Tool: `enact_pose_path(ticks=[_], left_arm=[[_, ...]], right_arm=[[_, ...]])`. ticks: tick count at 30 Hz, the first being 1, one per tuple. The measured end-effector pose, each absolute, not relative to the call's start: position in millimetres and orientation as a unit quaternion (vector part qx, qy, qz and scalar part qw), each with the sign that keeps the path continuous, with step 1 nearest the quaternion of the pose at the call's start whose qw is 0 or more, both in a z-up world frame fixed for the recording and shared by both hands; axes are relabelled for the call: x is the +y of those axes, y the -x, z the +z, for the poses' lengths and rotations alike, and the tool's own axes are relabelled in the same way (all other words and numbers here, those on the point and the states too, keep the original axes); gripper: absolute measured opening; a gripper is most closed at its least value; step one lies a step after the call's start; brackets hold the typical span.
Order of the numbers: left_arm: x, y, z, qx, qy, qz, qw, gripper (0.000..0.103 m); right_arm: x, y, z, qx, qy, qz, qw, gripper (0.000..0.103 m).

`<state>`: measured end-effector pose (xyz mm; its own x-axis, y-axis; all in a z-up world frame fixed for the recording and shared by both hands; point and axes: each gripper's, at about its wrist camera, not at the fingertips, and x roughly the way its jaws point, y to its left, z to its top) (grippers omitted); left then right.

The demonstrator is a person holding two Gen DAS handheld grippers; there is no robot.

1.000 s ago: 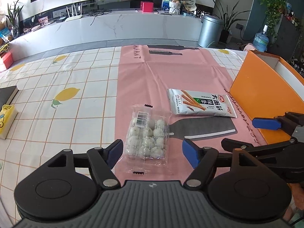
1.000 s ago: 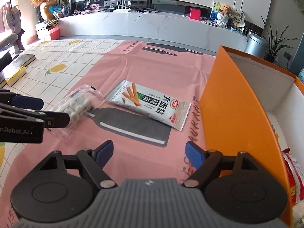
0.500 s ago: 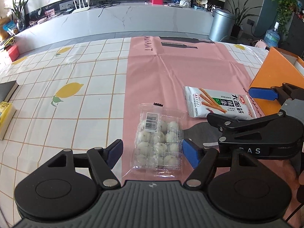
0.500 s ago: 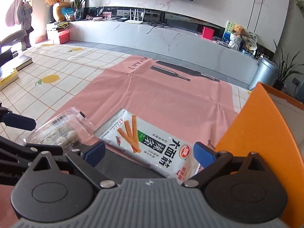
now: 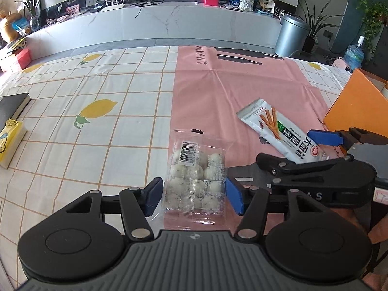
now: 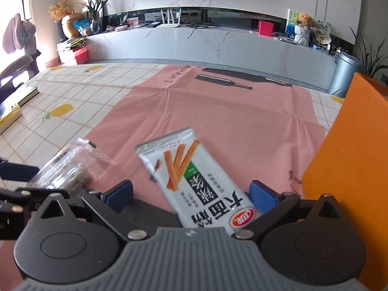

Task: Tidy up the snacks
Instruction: 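Move both tools over the placemat toward the candy pack and breadstick bag, then grasp the clear white-candy pack with the left tool while the right tool grasps the breadstick bag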

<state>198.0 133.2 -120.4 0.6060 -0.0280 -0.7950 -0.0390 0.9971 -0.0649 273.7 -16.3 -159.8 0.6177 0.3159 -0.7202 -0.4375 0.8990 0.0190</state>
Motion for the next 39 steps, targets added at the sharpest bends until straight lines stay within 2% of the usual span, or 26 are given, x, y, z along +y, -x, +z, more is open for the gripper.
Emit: enact_pose_path(ticks=[4, 14, 20, 23, 26, 27, 31, 39], left_arm=[[134.5, -194.1, -120.0, 0.444, 0.04, 0.005, 0.895, 0.065], [136.6, -197.6, -124.5, 0.438, 0.033, -0.001, 0.899, 0.075], [134.0, -205.9, -127.0, 0.432, 0.034, 0.003, 0.901, 0.078], [132.3, -210.9, -129.5, 0.429, 0.032, 0.002, 0.903, 0.082], [124.8, -212.7, -132.3, 0.427, 0.006, 0.0, 0.904, 0.082], [122.1, -212.5, -133.3, 0.427, -0.004, 0.0, 0.904, 0.082], [121.9, -209.2, -132.3, 0.424, 0.001, 0.002, 0.906, 0.068], [117.0, -187.2, -128.2, 0.44, 0.002, -0.002, 0.898, 0.064]], right_arm=[[-10.8, -252.1, -152.6, 0.39, 0.085, 0.231, 0.887, 0.073], [-8.0, -268.1, -154.2, 0.39, 0.067, 0.197, 0.897, 0.075], [-3.1, -278.5, -155.1, 0.387, 0.068, 0.181, 0.901, 0.074], [-4.8, -288.6, -155.7, 0.392, 0.058, 0.163, 0.904, 0.081], [-4.2, -294.4, -156.3, 0.392, 0.061, 0.159, 0.904, 0.081], [-4.0, -293.8, -156.1, 0.389, 0.063, 0.162, 0.904, 0.077], [-1.4, -284.7, -153.2, 0.38, 0.074, 0.178, 0.905, 0.054], [-7.8, -258.9, -146.5, 0.405, 0.076, 0.188, 0.891, 0.051]])
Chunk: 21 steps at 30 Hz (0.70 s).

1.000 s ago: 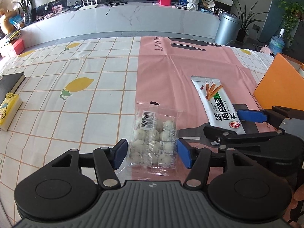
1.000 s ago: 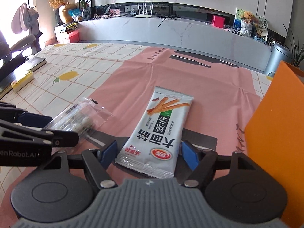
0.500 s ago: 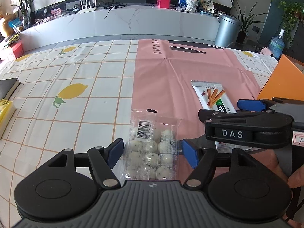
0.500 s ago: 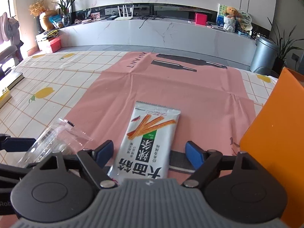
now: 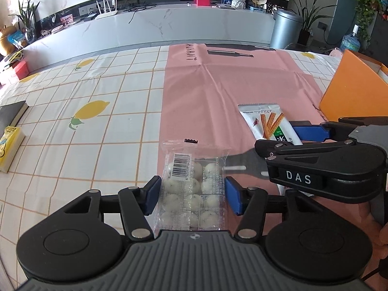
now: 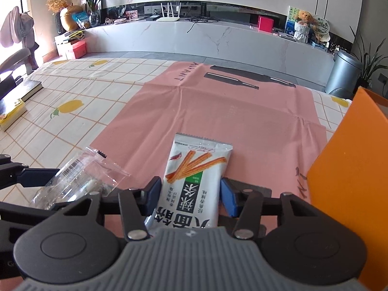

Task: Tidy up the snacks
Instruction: 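Grasp the clear white-candy pack with the left tool while the right tool grasps the breadstick bag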

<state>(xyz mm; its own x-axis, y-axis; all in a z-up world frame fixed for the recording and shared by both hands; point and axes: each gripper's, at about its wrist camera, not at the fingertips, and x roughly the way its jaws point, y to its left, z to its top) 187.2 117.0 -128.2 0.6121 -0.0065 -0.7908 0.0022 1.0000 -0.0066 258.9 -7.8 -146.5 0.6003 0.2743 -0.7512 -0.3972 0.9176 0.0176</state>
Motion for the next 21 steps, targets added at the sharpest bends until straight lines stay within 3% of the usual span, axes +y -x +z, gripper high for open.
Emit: enact_pose_path(ticks=[21], left_arm=[[90.8, -79.7, -122.5, 0.476, -0.004, -0.038, 0.879, 0.065]], right_arm=[[-54.5, -107.9, -129.5, 0.481, 0.085, 0.188, 0.852, 0.05]])
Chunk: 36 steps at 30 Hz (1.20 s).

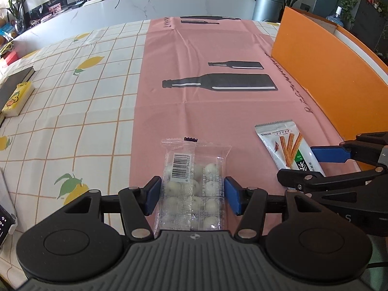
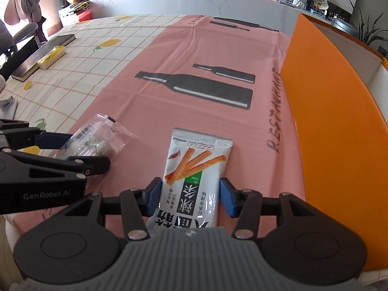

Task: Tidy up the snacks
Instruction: 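Grasp the clear white-candy pack with the left tool while the right tool grasps the breadstick bag, then carry both packets over the orange box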

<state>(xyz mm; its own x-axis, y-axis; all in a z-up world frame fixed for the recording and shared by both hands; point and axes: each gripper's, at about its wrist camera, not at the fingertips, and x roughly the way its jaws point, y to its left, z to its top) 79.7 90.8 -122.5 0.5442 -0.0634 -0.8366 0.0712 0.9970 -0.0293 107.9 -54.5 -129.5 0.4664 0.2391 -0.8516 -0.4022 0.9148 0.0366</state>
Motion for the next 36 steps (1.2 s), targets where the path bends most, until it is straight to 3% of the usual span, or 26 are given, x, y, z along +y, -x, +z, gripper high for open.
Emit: enact_pose_path(ticks=[4, 9, 13, 15, 17, 20, 36], left_arm=[[89.9, -76.8, -124.5, 0.466, -0.007, -0.038, 0.884, 0.074], [91.8, -79.1, -125.6, 0.466, -0.013, -0.037, 0.884, 0.078], [88.2, -79.4, -127.2, 0.467, -0.027, -0.036, 0.883, 0.078], [88.0, -80.4, -127.1, 0.471, -0.024, -0.034, 0.881, 0.076], [87.3, -80.6, -126.0, 0.472, -0.018, -0.032, 0.881, 0.067], [84.4, -79.4, -124.7, 0.473, -0.013, -0.022, 0.881, 0.062], [38.6, -59.5, -47.8, 0.4, -0.015, -0.027, 0.916, 0.061]], right_arm=[[-57.4, -103.2, -130.6, 0.477, 0.085, 0.189, 0.854, 0.055], [-58.3, -103.2, -133.7, 0.471, 0.086, 0.184, 0.858, 0.065], [-57.8, -98.0, -134.0, 0.467, 0.092, 0.189, 0.859, 0.066], [-57.7, -97.7, -133.5, 0.466, 0.092, 0.187, 0.86, 0.062], [-56.9, -95.6, -132.4, 0.461, 0.095, 0.19, 0.861, 0.053], [-58.0, -94.1, -131.8, 0.46, 0.091, 0.19, 0.863, 0.05], [-101.0, -56.6, -69.2, 0.403, 0.048, 0.176, 0.897, 0.047]])
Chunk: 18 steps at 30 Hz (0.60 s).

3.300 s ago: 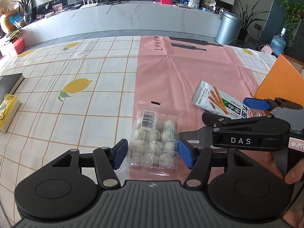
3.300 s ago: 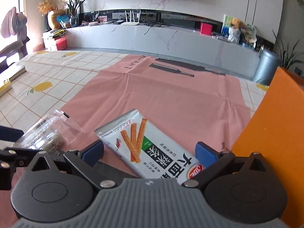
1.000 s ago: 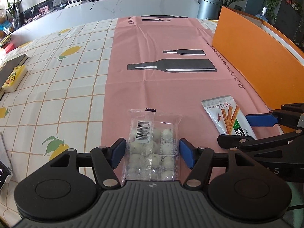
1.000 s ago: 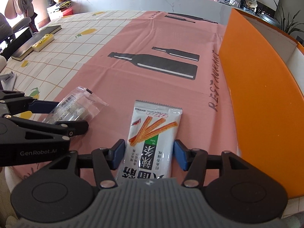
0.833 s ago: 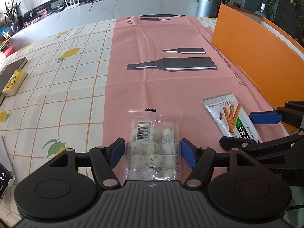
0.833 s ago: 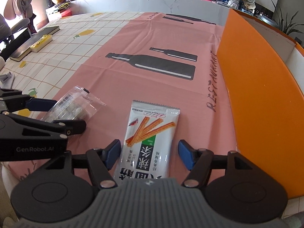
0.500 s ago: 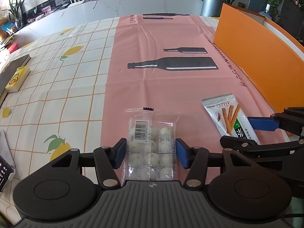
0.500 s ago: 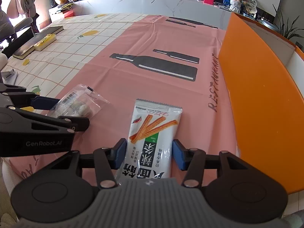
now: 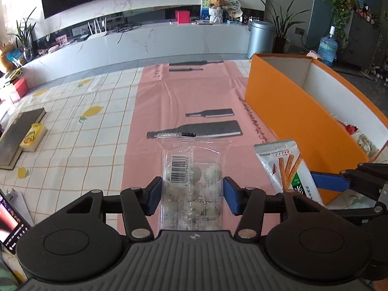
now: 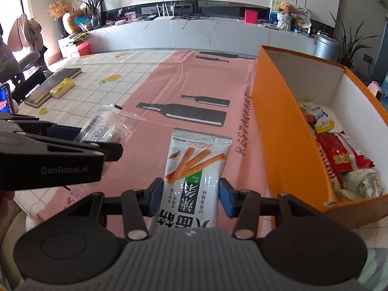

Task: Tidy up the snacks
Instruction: 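Carry both packets over the orange box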

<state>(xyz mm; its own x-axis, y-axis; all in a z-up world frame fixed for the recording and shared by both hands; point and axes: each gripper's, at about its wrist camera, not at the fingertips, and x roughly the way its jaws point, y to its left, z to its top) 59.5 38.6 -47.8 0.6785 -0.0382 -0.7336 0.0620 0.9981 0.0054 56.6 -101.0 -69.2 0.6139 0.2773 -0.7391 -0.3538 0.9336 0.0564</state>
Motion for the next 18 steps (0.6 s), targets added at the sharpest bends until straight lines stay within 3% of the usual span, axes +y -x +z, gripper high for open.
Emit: enact_pose_path(ticks=[18], left_arm=[[-55.3, -80.1, 28.8, 0.296, -0.051, -0.126, 0.945, 0.06]], right_arm=[[-215.2, -39.2, 9.8, 0.337, -0.013, 0.119, 0.934, 0.047]])
